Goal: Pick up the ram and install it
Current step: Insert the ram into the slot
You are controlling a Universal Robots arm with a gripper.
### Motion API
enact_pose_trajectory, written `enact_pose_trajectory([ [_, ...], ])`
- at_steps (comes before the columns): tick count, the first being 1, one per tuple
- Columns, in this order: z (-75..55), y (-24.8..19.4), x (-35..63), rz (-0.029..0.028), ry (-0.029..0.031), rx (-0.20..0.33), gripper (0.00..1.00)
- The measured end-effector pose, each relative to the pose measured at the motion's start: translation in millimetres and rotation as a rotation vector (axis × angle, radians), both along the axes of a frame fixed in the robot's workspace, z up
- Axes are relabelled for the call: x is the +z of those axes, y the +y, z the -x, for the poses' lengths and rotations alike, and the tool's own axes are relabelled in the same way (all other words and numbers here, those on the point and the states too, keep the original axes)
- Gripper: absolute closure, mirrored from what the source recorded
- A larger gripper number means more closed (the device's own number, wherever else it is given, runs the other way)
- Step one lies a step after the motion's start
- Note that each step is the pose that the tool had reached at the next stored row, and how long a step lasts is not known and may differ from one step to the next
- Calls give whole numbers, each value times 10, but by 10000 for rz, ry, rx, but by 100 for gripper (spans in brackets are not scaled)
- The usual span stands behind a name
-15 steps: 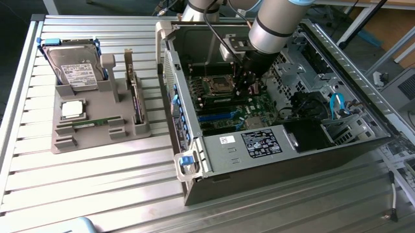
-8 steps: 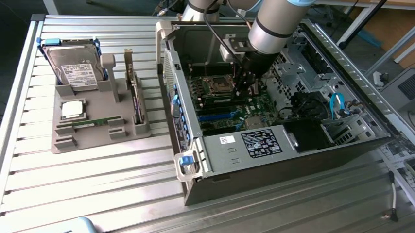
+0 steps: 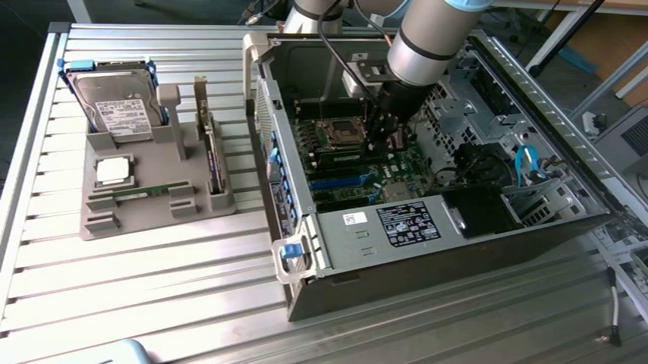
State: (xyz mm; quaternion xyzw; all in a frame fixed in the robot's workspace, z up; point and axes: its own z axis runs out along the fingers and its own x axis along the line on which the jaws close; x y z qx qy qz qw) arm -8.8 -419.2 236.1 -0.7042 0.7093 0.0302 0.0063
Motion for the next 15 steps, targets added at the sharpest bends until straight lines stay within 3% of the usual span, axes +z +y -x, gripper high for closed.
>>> enact_pose_trajectory([
  [15,0,0,-38,3,1,0,88],
])
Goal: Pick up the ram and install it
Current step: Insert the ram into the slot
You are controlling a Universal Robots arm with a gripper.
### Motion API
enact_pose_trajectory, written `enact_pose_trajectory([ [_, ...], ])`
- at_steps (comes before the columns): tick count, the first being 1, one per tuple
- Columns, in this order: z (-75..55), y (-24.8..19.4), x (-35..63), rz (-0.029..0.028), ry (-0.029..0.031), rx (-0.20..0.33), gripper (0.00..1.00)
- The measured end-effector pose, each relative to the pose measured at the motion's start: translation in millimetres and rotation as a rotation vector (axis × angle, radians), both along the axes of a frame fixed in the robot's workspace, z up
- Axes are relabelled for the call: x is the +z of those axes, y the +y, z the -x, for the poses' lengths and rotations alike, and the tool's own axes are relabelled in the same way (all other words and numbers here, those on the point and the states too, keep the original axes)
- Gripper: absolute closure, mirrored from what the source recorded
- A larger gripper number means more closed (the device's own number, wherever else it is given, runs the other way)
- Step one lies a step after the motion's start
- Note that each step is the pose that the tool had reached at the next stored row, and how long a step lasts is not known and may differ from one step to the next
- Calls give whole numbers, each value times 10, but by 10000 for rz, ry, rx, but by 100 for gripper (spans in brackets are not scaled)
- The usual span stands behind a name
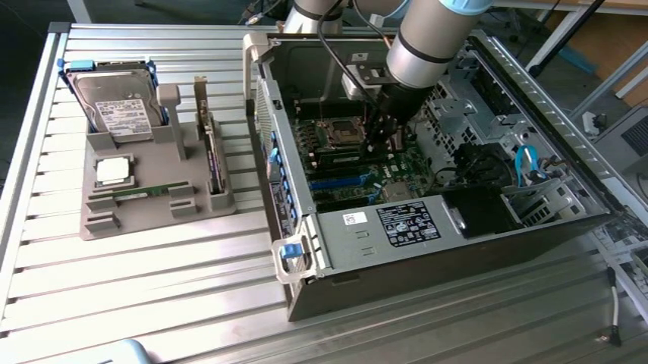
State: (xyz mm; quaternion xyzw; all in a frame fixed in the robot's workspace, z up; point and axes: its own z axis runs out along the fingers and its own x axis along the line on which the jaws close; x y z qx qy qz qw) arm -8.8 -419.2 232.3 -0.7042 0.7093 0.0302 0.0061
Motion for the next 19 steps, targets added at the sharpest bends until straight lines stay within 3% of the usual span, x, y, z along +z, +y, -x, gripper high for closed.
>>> enact_pose_trajectory([
  [9,0,0,-1,-1,-1,0,87],
  [10,0,0,-1,-1,-1,0,81],
  [19,0,0,-1,-1,-1,0,81],
])
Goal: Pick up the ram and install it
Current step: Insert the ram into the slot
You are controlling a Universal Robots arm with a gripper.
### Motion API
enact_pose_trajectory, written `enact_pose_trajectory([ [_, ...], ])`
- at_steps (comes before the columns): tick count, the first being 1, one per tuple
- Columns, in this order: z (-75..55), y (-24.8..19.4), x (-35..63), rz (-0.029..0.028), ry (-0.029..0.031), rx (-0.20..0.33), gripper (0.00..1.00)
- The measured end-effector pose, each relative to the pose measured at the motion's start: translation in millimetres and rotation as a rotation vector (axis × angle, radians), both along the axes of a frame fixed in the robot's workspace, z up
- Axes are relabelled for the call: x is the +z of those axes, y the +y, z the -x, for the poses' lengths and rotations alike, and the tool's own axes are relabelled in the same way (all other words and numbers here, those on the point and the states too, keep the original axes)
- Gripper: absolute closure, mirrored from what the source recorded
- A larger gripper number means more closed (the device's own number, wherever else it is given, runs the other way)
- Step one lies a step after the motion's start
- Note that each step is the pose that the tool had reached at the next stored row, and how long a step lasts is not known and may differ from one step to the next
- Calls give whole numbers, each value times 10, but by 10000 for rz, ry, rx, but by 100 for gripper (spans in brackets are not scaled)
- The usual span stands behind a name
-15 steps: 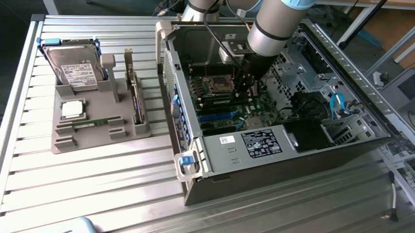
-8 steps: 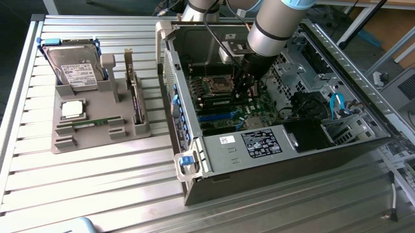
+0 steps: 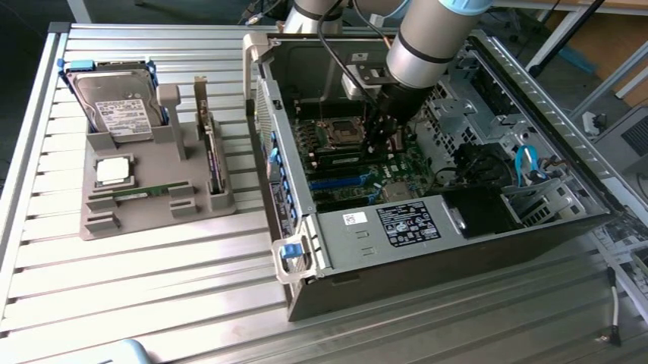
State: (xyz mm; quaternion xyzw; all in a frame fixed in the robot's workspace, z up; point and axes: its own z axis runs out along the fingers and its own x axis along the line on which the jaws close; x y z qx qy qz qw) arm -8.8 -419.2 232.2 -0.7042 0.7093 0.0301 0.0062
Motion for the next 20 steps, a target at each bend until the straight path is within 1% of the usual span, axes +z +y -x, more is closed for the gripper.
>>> enact_pose_trajectory([
  [7,0,0,65,1,0,-1,81],
  [12,0,0,142,6,0,0,81],
  [20,0,0,272,37,0,0,81],
])
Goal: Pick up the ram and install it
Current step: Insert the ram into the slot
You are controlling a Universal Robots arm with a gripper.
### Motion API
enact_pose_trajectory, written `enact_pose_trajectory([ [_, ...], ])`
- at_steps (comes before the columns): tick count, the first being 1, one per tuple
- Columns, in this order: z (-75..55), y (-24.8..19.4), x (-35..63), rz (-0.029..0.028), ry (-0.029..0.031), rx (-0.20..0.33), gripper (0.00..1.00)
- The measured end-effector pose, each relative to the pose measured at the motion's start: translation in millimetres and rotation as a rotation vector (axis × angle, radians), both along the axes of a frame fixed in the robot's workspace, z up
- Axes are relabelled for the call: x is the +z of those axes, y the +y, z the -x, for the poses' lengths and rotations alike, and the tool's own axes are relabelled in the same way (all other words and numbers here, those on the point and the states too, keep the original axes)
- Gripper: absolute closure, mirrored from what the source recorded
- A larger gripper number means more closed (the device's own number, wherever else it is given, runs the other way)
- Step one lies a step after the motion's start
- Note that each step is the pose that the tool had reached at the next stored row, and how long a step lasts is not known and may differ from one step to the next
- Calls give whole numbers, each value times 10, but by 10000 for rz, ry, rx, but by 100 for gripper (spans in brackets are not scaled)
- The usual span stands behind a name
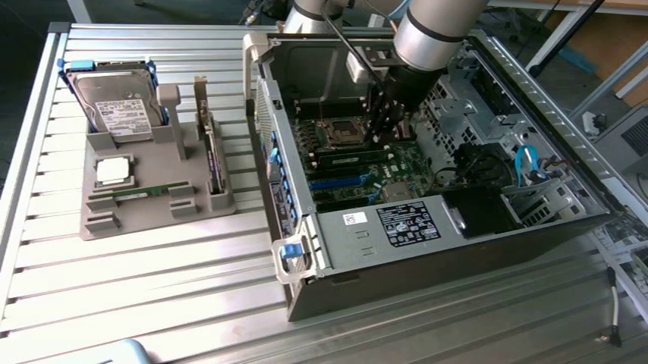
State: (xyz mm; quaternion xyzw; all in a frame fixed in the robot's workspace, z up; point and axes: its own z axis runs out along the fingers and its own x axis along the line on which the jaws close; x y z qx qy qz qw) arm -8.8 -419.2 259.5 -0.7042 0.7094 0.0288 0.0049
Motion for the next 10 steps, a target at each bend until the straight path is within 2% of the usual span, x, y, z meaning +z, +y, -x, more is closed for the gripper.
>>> enact_pose_trajectory([
  [10,0,1,187,46,0,0,81],
])
